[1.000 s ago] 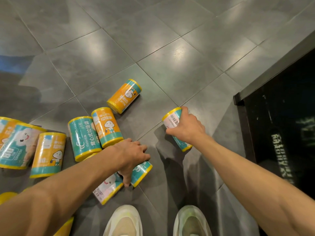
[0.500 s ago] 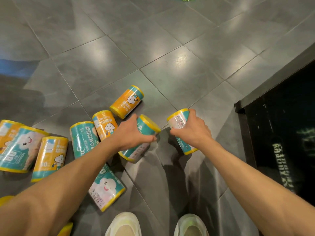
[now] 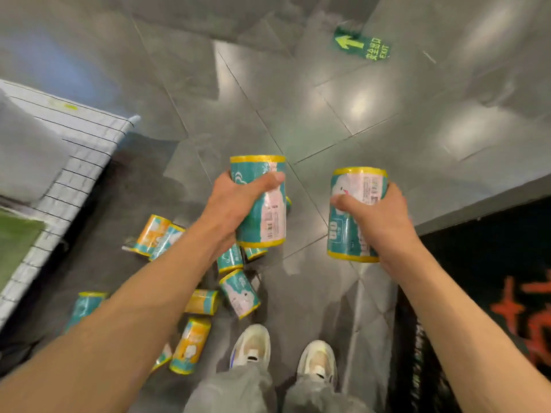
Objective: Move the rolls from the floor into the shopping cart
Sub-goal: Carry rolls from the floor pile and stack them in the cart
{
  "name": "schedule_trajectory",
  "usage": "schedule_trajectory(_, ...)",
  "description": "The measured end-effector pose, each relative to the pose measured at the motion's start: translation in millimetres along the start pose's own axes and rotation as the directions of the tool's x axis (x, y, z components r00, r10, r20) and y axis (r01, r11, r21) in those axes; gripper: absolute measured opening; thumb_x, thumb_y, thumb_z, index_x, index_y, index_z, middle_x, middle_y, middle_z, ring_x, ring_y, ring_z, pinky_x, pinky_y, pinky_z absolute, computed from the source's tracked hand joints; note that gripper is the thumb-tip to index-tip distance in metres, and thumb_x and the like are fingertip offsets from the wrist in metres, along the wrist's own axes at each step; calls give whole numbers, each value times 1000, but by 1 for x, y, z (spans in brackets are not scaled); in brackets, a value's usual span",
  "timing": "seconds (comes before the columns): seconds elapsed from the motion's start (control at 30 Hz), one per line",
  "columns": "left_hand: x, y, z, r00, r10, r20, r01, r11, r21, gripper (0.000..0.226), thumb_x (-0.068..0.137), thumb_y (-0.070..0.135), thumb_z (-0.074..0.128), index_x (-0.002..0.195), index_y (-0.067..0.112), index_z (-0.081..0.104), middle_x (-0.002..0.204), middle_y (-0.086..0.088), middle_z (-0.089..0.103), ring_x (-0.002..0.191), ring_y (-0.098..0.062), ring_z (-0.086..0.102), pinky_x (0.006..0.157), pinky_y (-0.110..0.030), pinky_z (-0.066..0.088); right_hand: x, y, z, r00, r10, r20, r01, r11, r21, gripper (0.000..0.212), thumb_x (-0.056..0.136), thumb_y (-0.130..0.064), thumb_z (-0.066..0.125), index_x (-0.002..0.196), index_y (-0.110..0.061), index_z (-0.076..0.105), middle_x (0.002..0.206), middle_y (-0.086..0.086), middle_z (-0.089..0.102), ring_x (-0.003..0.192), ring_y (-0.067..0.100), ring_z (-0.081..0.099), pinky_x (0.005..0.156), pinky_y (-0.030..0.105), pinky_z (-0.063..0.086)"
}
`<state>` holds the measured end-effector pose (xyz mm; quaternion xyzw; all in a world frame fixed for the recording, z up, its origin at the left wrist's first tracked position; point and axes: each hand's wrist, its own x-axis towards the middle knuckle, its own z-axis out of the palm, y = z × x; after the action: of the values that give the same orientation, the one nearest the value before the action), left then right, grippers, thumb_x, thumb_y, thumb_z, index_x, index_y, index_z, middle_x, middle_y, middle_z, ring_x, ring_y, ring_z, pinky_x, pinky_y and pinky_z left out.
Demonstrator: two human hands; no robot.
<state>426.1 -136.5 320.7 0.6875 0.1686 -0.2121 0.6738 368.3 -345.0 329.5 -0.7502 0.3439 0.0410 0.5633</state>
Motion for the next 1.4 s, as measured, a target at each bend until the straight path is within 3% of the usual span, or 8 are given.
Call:
schedule_trajectory(0.13,-112,161,-27,997,48,-66,-52,997,-59,22,76,23,86,89,14,70,79,-6,76,68,-21,73,62,-35,62,-95,-175,-42,995,-86,59,82,994,66,51,77,-22,85,117,-17,54,103,-1,68,87,12,69,73,32,59)
schedule_trajectory(0.37,-303,392,-83,972,188,-140,-205,971,-123,36,64,28,91,92,14,72,88,-13,77,74,-24,74,72,-40,62,-251,-402,-99,940,-240,243,179,952,248,55,66,-25,86,114,-15,61,105,12,74,91,28,75,81,53,63)
schedule_trajectory(0.57,-458,456,-145,853,298,-427,-398,902,-166,43,58,31,91,93,15,72,90,-14,77,79,-30,75,77,-45,61,-376,-498,-71,706,-442,553,327,897,299,45,74,-20,86,112,-13,62,103,13,75,90,30,76,81,54,62)
schedule_trajectory(0.7,-565,450,-187,675,275,-685,-502,851,-153,30,70,25,86,95,17,71,85,-6,78,73,-22,75,68,-38,62,-467,-523,-47,456,-491,742,386,861,331,56,63,-29,81,114,-14,62,102,11,75,89,29,76,80,55,62)
schedule_trajectory(0.83,-673,415,-219,448,187,-874,-564,818,-114,37,75,27,86,106,15,71,96,-9,79,88,-30,76,81,-46,61,-552,-523,-15,181,-463,868,394,842,368,42,80,-16,81,118,-14,63,104,14,76,92,35,76,83,59,60)
schedule_trajectory(1.1,-889,306,-238,3,-35,-999,-614,789,-29,29,76,30,86,98,20,71,92,-3,79,85,-23,76,81,-41,62,-767,-462,39,-311,-335,890,402,802,442,52,71,-32,86,117,-24,65,102,8,77,84,31,75,71,52,61)
schedule_trajectory(1.23,-988,251,-231,-238,-124,-963,-609,791,49,26,77,30,85,94,21,68,81,0,78,70,-15,75,60,-28,58,-882,-400,49,-460,-226,859,365,833,415,41,81,-16,81,118,-17,62,100,8,77,86,27,77,68,37,61)
schedule_trajectory(1.4,-1089,190,-233,-400,-205,-893,-623,775,101,30,77,34,84,100,22,70,89,-2,79,79,-20,76,67,-33,59,-1005,-339,49,-613,-67,787,376,851,365,42,81,-17,81,119,-17,63,101,7,79,84,26,78,68,41,63)
